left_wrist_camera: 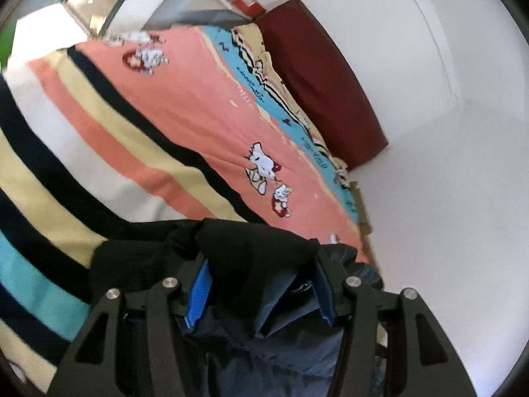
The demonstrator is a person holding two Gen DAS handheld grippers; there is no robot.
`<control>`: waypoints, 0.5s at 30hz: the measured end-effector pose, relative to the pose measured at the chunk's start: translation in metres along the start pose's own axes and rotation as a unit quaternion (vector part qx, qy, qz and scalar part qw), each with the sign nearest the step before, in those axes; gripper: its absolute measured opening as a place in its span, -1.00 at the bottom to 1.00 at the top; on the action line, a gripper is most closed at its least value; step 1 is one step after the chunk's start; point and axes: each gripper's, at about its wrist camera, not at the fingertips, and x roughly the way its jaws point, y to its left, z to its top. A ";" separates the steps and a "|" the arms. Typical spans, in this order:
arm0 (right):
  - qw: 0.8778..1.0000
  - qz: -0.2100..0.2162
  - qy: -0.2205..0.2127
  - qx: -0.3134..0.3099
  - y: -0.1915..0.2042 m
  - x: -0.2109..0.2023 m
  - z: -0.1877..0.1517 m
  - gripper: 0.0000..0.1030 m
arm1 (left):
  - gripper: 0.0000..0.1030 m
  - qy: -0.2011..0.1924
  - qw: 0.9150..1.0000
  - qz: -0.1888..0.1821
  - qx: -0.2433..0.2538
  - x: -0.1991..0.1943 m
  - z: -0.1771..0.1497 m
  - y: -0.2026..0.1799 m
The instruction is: Fold large clothes
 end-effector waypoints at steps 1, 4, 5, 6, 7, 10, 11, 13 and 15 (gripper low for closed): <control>1.000 -0.004 0.006 -0.018 0.009 0.000 -0.006 0.87 | 0.02 -0.005 1.000 0.005 0.005 -0.005 0.000 -0.003; 0.998 -0.020 0.020 -0.059 0.029 -0.001 -0.019 0.87 | 0.02 -0.029 1.000 -0.002 0.004 -0.026 0.008 -0.008; 0.997 -0.023 0.022 -0.067 0.033 -0.001 -0.022 0.86 | 0.02 -0.038 0.999 0.000 0.004 -0.035 0.010 -0.009; 0.997 -0.023 0.022 -0.072 0.037 -0.005 -0.024 0.86 | 0.02 -0.045 0.999 0.003 0.005 -0.043 0.013 -0.010; 0.997 -0.019 0.020 -0.075 0.039 -0.008 -0.027 0.86 | 0.02 -0.049 0.999 0.006 0.007 -0.052 0.013 -0.012; 0.996 -0.019 0.016 -0.087 0.045 -0.015 -0.031 0.86 | 0.02 -0.052 0.998 0.021 0.034 -0.068 0.010 -0.024; 0.995 -0.020 0.016 -0.091 0.048 -0.017 -0.032 0.86 | 0.02 -0.045 0.997 0.029 0.056 -0.068 0.003 -0.033; 0.995 -0.020 0.014 -0.095 0.052 -0.018 -0.033 0.86 | 0.02 -0.024 0.995 0.038 0.093 -0.061 -0.013 -0.050; 0.995 -0.017 0.015 -0.097 0.056 -0.017 -0.035 0.86 | 0.02 0.005 0.990 0.047 0.129 -0.041 -0.034 -0.066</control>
